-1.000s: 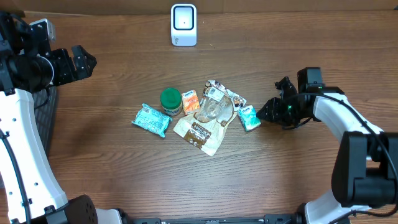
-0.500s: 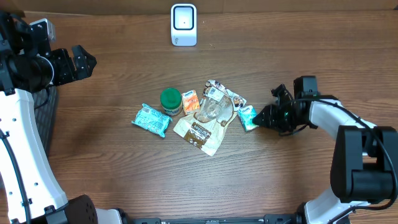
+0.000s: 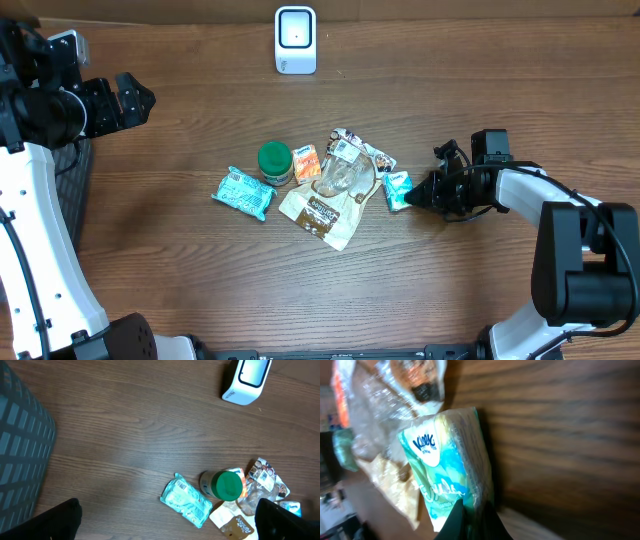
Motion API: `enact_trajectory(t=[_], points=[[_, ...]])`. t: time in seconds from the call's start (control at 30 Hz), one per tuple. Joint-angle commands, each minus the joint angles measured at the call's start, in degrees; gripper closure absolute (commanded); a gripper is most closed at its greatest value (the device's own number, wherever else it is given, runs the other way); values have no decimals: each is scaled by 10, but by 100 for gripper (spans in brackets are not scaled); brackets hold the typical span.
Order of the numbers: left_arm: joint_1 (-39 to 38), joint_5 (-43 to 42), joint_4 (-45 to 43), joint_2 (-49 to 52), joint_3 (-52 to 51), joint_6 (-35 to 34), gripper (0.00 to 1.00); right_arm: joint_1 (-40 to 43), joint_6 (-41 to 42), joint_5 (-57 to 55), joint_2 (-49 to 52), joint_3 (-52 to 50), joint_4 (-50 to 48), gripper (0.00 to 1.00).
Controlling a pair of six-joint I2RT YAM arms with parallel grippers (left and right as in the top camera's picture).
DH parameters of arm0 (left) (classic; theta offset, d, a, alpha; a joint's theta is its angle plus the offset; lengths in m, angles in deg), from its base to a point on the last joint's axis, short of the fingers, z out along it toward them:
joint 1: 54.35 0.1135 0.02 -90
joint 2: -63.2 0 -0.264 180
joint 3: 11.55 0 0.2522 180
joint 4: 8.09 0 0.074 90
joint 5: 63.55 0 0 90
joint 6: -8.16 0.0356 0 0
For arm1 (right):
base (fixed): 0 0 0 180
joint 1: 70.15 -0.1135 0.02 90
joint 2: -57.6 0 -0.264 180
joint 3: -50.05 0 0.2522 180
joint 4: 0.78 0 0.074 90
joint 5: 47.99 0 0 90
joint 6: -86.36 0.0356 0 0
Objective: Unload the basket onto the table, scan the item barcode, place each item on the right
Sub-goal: 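Close the right gripper on the teal tissue pack, then lift the teal pack and carry it up toward the scanner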
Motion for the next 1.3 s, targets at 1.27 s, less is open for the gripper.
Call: enact_trajectory(t=[1.27], points=[[0,-1,0,1,3,9,0,20,796,436,-64,87,-554,96]])
